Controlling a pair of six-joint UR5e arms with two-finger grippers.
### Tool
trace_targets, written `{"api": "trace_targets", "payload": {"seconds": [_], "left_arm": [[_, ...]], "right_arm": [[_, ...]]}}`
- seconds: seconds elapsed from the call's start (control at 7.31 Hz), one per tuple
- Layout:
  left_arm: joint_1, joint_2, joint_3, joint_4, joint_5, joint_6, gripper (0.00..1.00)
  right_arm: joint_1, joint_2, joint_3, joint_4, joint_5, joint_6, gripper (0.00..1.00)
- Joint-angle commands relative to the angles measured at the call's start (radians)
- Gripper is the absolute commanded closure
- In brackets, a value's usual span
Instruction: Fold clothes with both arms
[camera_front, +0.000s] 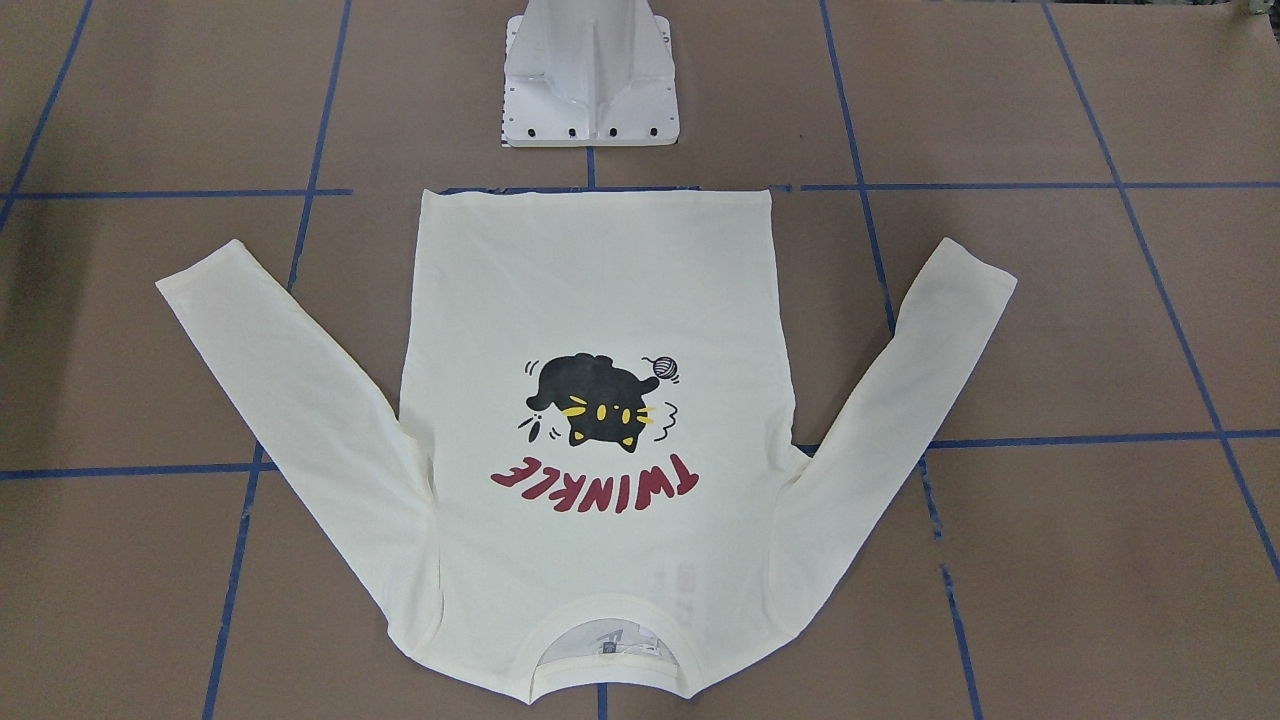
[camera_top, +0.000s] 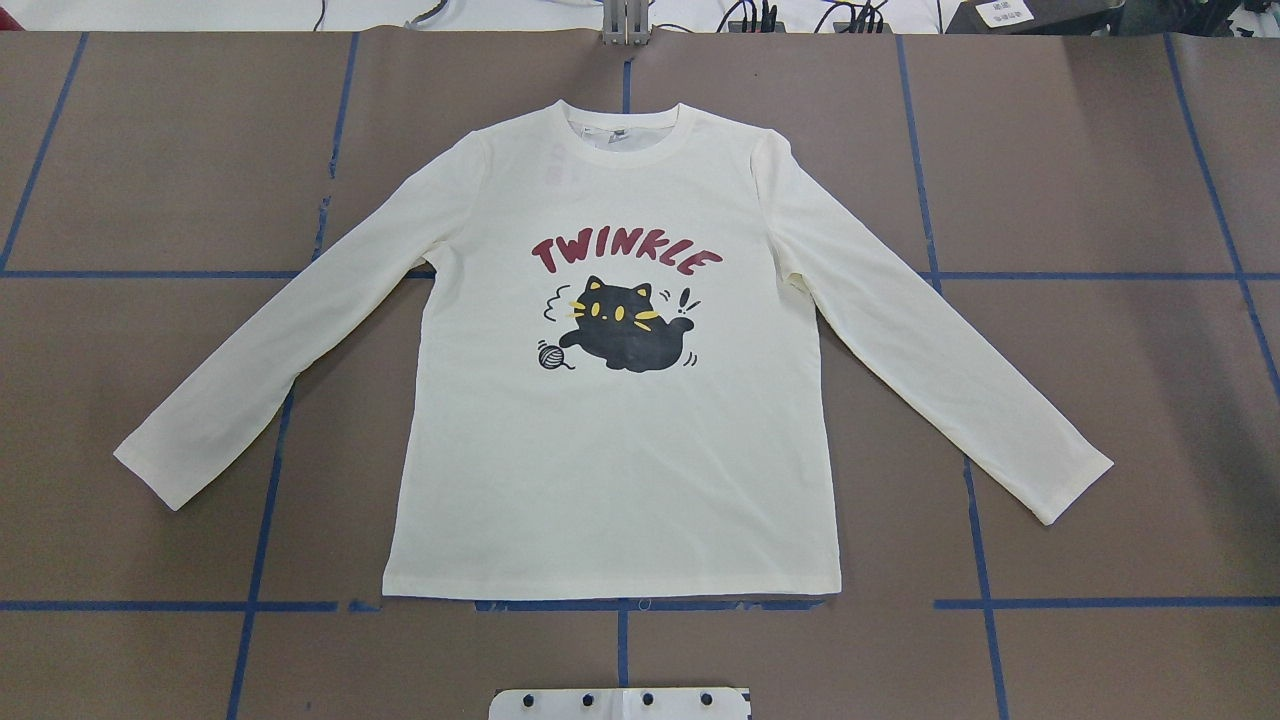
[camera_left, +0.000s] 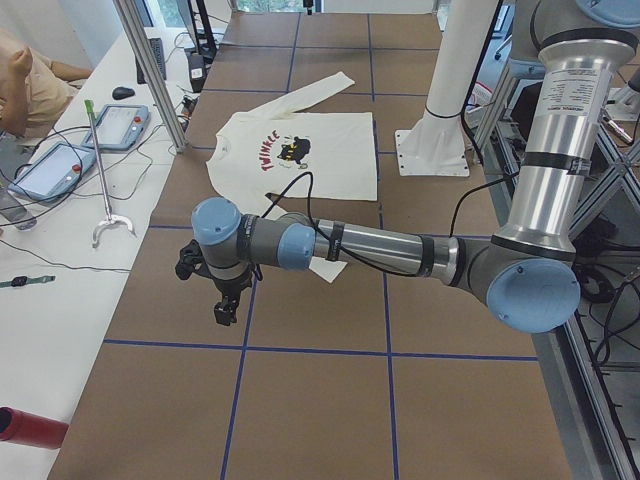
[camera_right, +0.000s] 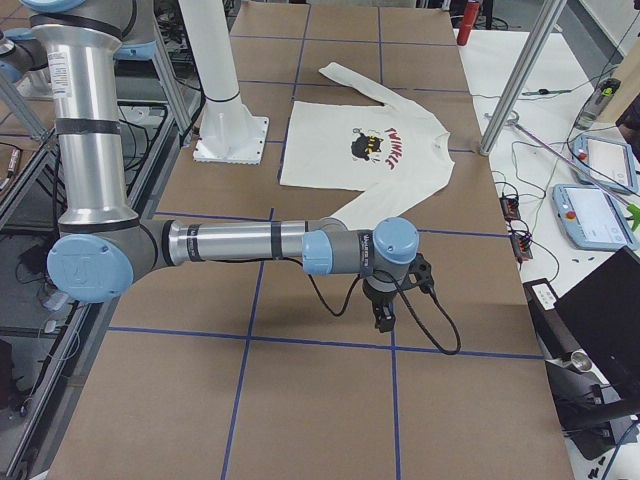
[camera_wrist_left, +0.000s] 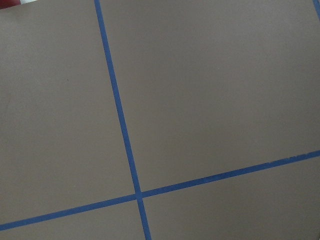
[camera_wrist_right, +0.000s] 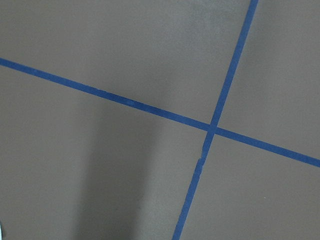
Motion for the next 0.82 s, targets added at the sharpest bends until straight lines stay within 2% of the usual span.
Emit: {"api": "trace_targets", "payload": {"seconds": [0.0,0.41,0.55,0.68], "left_arm": [[0.003,-0.004,-0.006,0.007,-0.005,0.009,0.00],[0.003,0.013,-0.048,-0.011,0.008,-0.001,0.00],[0.003,0.021,-0.032,-0.016,0.004,0.002,0.00],[0.009,0.015,-0.038,-0.021,0.003,0.003,0.00]], "right_arm": [[0.008,0.003,0.004,-0.002,-0.039,-0.056,0.00],[0.006,0.019,-0.001,0.006,-0.038,-0.043,0.00],[-0.001,0.017,0.001,0.011,-0.008,-0.032,0.00],[-0.009,0.017,0.017,0.012,0.087,0.013,0.00]]}}
